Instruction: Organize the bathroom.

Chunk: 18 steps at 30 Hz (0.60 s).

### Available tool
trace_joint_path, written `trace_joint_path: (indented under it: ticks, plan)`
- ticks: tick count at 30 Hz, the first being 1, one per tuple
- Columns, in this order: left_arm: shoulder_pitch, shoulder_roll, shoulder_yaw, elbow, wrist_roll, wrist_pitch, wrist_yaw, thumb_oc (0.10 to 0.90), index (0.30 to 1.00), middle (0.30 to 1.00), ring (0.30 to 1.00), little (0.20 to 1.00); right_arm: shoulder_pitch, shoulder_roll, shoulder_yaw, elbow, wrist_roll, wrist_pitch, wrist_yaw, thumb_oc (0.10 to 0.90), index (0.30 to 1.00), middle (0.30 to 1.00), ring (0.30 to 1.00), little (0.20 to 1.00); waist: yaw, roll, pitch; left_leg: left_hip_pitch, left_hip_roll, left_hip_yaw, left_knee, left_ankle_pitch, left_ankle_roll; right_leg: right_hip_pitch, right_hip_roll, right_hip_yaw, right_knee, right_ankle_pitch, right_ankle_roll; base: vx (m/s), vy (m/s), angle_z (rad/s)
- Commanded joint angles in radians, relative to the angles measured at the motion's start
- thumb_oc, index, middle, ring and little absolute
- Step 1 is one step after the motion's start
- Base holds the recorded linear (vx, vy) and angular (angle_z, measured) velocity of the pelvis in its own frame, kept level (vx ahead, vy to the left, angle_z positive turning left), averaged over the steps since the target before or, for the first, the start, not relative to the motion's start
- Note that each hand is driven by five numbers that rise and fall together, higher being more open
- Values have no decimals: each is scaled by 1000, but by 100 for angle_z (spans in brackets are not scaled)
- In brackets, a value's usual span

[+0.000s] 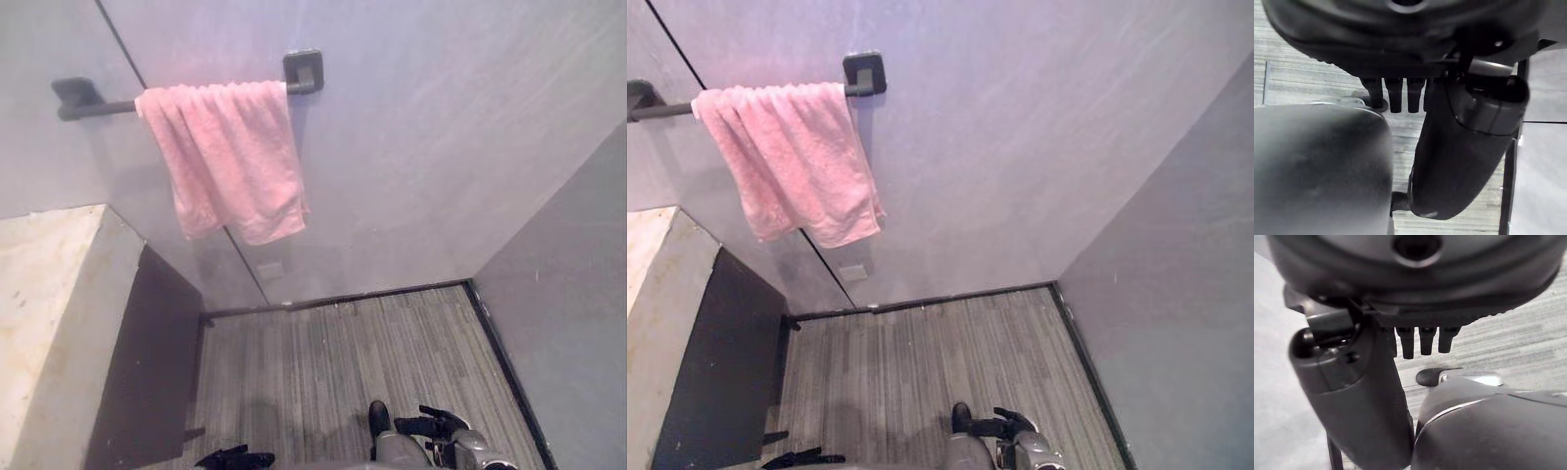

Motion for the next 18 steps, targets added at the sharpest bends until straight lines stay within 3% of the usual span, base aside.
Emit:
trace_joint_path:
  ticks: [1, 3, 5, 7, 9, 10, 13, 18]
  plan:
    - [22, 62, 34, -20, -30, -55, 74, 800, 900, 900, 900, 900, 113, -30, 63, 64, -67, 70, -6, 800, 900, 900, 900, 900, -2, -21, -41, 40, 69, 0, 134, 265, 32, -84, -7, 87, -48, 113, 16, 114, -170, 22]
    - [11, 74, 53, -27, -41, -71, 118, 800, 900, 900, 900, 900, 114, -41, 62, 61, -57, 69, -11, 800, 900, 900, 900, 900, -1, -26, -46, -22, 90, 11, 228, 331, 25, -50, 7, 62, -61, 94, -14, 127, -204, 13]
    - [-8, 89, 68, -47, -25, -75, 148, 800, 900, 900, 900, 900, 120, -54, 52, 55, -31, 65, -18, 800, 900, 900, 900, 900, 3, -35, -44, -96, 95, 29, 257, 332, 33, -3, 14, 36, -70, 69, -34, 121, -168, 27]
    - [-36, 105, 74, -82, -14, -77, 159, 800, 900, 900, 900, 900, 117, -73, 32, 57, 18, 56, -36, 800, 900, 900, 900, 900, 15, -40, -32, -142, 10, 65, 138, 245, 70, 66, 7, 4, -97, 48, -11, 152, -64, 70]
    - [-42, 115, 70, -111, -7, -80, 150, 800, 900, 900, 900, 900, 108, -89, 23, 57, 51, 49, -36, 800, 900, 900, 900, 900, 31, -27, -22, -174, -56, 64, -10, 235, 77, 99, 19, 5, -123, 49, 6, 123, 25, 63]
    - [-42, 121, 70, -118, -2, -81, 145, 800, 900, 900, 900, 900, 110, -93, 20, 52, 58, 46, -39, 800, 900, 900, 900, 900, 36, -23, -19, -197, -67, 69, -21, 241, 79, 106, 20, -2, -125, 47, 8, 115, 4, 48]
    - [-53, 143, 65, -126, 23, -81, 149, 800, 900, 900, 900, 900, 126, -99, 5, 25, 82, 37, -44, 800, 900, 900, 900, 900, 30, -28, -29, -134, -66, 90, -113, 179, 82, 138, 3, -44, -160, 49, 21, 116, -6, 2]
    - [-47, 166, 76, -115, 14, -74, 170, 800, 900, 900, 900, 900, 172, -80, -9, 28, 43, 37, -22, 800, 900, 900, 900, 900, 4, -11, -50, -63, -44, 122, -186, 179, 66, 144, 6, -40, -165, 43, 30, 127, 27, -3]
